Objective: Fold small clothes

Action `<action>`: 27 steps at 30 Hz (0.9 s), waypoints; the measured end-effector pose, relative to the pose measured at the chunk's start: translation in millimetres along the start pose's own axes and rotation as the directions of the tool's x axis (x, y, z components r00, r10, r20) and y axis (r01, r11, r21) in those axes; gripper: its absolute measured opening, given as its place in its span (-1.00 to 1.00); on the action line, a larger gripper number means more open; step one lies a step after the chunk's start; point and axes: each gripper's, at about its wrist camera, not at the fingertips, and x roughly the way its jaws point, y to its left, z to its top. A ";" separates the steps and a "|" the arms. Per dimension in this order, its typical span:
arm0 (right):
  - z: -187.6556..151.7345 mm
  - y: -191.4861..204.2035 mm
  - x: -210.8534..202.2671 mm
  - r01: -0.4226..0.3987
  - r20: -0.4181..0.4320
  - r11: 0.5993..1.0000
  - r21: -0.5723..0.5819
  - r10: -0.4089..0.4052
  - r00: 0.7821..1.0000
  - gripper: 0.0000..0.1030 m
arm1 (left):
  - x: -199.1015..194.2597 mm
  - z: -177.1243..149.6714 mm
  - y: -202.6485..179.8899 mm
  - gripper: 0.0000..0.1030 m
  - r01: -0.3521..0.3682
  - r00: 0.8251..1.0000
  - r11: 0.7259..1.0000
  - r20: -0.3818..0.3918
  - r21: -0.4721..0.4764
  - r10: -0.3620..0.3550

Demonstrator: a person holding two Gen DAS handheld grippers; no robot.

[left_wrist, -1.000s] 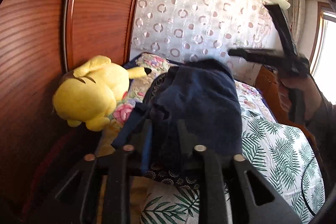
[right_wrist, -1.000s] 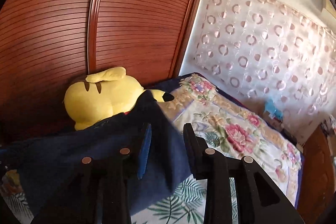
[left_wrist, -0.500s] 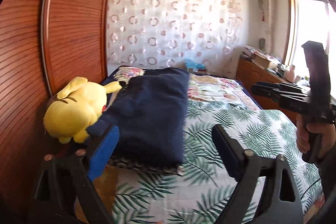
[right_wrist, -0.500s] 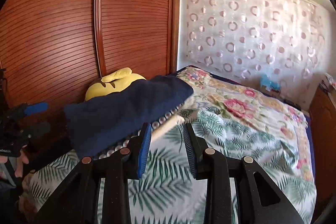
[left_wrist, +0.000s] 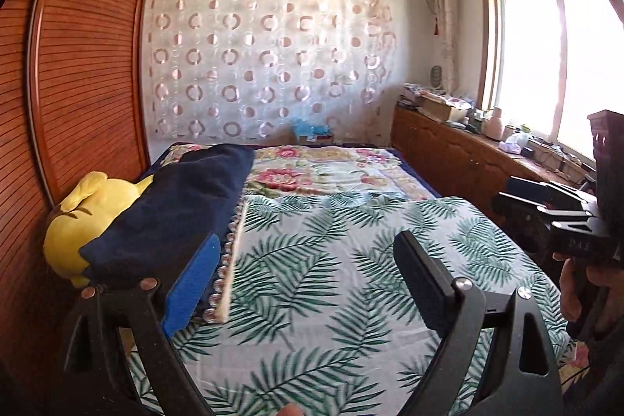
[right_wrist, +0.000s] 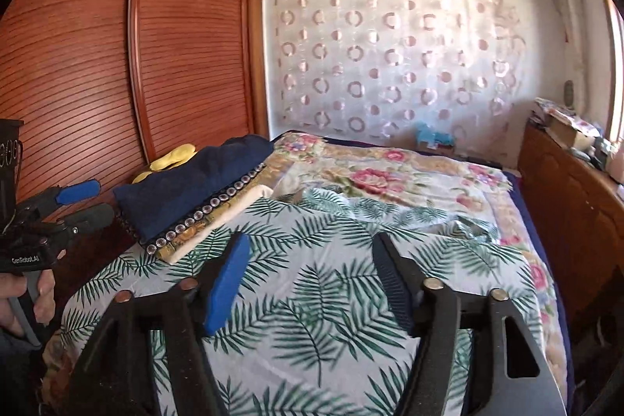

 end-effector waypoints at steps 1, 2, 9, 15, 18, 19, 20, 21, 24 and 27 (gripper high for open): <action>-1.5 2.7 -5.8 0.006 0.006 1.000 0.008 -0.006 1.000 0.49 | -1.0 1.3 -6.9 0.77 0.008 1.000 1.000 0.004 0.006 -0.008; -2.8 6.1 -12.2 0.014 0.014 1.000 0.016 -0.014 1.000 0.51 | -2.0 3.1 -13.0 0.77 0.014 1.000 1.000 0.007 0.013 -0.015; -20.5 28.8 -50.7 0.102 0.066 0.993 0.066 -0.107 0.992 0.53 | -8.1 11.0 -40.3 0.77 0.004 1.000 0.999 0.024 0.036 -0.005; -30.8 51.6 -65.5 0.130 0.097 0.985 0.111 -0.140 0.985 0.53 | -12.8 14.4 -51.2 0.77 -0.012 0.999 0.999 0.031 0.053 0.011; -36.4 64.0 -64.7 0.142 0.090 0.983 0.117 -0.153 0.984 0.53 | -12.3 15.7 -51.7 0.77 -0.023 0.999 0.998 0.025 0.054 0.022; -37.9 68.6 -64.7 0.145 0.088 0.982 0.119 -0.156 0.984 0.53 | -12.1 15.2 -52.4 0.77 -0.022 0.999 0.998 0.025 0.053 0.021; -39.8 68.3 -64.9 0.149 0.089 0.981 0.123 -0.160 0.983 0.53 | -12.4 15.3 -52.6 0.77 -0.021 1.000 0.999 0.025 0.051 0.019; -40.0 71.1 -64.0 0.156 0.087 0.980 0.124 -0.167 0.982 0.53 | -12.4 15.2 -53.4 0.77 -0.019 1.000 0.999 0.026 0.049 0.018; -38.3 73.3 -60.6 0.161 0.090 0.979 0.128 -0.173 0.981 0.53 | -13.0 14.0 -54.3 0.77 -0.012 1.000 0.999 0.025 0.048 0.011; -37.9 75.3 -60.7 0.164 0.088 0.977 0.133 -0.176 0.980 0.53 | -12.6 13.2 -55.3 0.77 -0.012 1.000 0.999 0.025 0.048 0.010</action>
